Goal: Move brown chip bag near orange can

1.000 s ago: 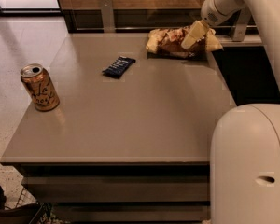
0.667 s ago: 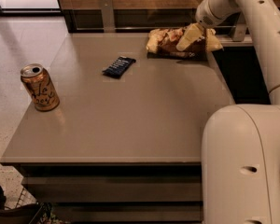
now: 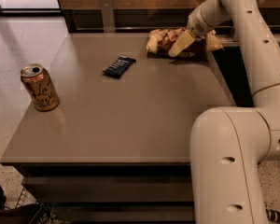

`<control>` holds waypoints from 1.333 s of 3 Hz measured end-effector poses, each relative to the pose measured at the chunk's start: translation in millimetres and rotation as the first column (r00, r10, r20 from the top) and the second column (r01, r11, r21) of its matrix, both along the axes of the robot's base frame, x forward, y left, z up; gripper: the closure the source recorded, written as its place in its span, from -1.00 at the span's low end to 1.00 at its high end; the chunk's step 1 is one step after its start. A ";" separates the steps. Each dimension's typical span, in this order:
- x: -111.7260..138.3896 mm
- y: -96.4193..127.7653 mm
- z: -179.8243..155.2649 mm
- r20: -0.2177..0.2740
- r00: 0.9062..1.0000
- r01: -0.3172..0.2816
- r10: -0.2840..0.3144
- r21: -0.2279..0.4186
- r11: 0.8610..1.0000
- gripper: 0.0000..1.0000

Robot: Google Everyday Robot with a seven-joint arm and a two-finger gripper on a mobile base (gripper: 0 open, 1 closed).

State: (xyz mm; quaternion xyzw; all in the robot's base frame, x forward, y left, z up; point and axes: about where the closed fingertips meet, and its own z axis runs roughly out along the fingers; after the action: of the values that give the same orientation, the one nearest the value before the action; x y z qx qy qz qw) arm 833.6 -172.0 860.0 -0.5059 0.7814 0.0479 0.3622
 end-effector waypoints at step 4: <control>3.2 13.0 -17.2 -0.032 0.999 -0.017 0.017 0.016 1.000 0.92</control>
Offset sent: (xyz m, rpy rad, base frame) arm 0.0007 0.0062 -0.0094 0.0153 0.0200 0.0092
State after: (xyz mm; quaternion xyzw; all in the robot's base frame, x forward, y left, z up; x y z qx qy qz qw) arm 836.8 -159.1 842.8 -0.5087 0.7825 0.0653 0.3531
